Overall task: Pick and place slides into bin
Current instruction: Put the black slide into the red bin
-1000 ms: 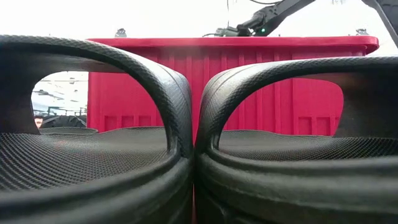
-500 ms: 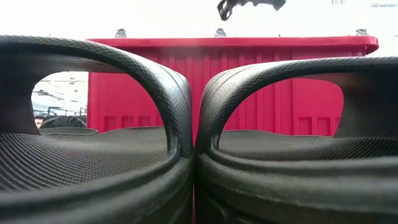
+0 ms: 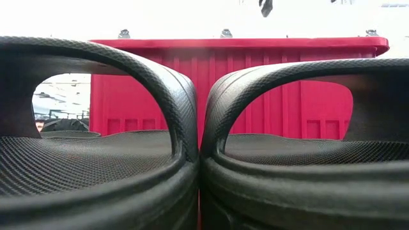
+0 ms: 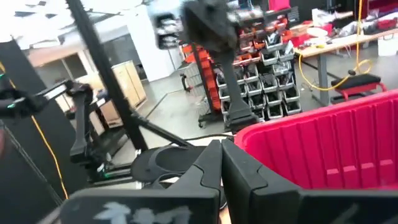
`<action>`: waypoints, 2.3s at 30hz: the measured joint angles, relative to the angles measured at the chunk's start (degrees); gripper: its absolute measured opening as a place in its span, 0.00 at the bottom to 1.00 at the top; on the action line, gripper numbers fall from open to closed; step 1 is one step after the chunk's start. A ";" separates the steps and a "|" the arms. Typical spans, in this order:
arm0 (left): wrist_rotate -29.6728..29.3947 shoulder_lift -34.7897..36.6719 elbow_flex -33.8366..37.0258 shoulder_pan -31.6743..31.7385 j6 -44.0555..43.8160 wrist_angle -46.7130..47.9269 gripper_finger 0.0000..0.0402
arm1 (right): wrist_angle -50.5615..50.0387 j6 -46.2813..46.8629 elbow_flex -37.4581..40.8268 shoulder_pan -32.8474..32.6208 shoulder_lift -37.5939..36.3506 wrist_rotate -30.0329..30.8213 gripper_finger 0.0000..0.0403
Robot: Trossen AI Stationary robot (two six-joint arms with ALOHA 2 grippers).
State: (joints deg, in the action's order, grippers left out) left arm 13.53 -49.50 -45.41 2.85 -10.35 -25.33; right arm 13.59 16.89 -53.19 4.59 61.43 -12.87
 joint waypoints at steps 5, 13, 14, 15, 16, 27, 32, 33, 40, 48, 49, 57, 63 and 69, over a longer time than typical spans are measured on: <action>-5.11 4.10 2.48 -3.63 -2.24 0.79 0.00 | -12.39 -4.12 -0.11 -7.22 -8.60 8.73 0.00; -12.59 -1.35 -6.39 -12.86 3.55 10.07 0.00 | -23.06 -5.33 -0.11 -12.86 -18.98 13.25 0.00; -12.60 -2.79 -8.16 -13.68 4.34 11.42 0.00 | -24.50 -6.25 -0.11 -13.16 -20.04 13.66 0.00; -12.60 -4.38 -10.04 -14.40 4.88 12.67 0.00 | -26.29 -7.25 -0.11 -13.41 -21.05 14.77 0.00; -12.84 -6.02 -11.93 -15.09 5.01 13.65 0.00 | -28.44 -8.25 -0.11 -13.55 -22.00 15.86 0.00; -22.87 -25.21 -30.98 -20.71 2.79 20.48 0.00 | -46.68 -6.62 -0.11 -13.71 -31.15 5.83 0.00; -23.25 -35.36 -38.17 -22.11 1.76 20.92 0.00 | -53.67 -5.67 -0.11 -13.71 -33.39 -3.73 0.00; -23.25 -37.25 -39.54 -22.42 0.39 21.28 0.00 | -54.89 -5.69 -0.11 -13.71 -33.77 -4.40 0.00; -25.36 -46.93 -47.58 -24.49 -16.75 34.19 0.00 | -57.21 -6.04 -0.13 -13.71 -36.06 -5.35 0.00; -18.58 -51.84 -49.64 -27.25 -26.83 49.35 0.04 | -58.18 -6.48 -0.18 -13.71 -37.26 -5.31 0.00; -17.47 -52.05 -49.66 -27.40 -27.33 51.50 0.05 | -58.60 -5.89 -0.18 -13.71 -37.25 -5.22 0.00; -14.37 -55.74 -49.70 -26.65 -29.15 58.21 0.22 | -59.38 -3.07 -0.18 -13.69 -37.26 -1.99 0.00; -5.08 -61.59 -49.68 -25.21 -28.63 54.84 0.46 | -59.35 -3.52 -0.18 -13.69 -37.26 -1.96 0.00; 0.20 -65.96 -49.68 -23.45 -25.53 54.04 0.66 | -59.35 0.12 -0.18 -13.69 -37.26 -1.95 0.00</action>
State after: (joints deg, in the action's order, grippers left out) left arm 13.73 -115.47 -95.09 -20.61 -35.88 28.71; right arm -45.76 17.02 -53.36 -9.10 24.16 -14.82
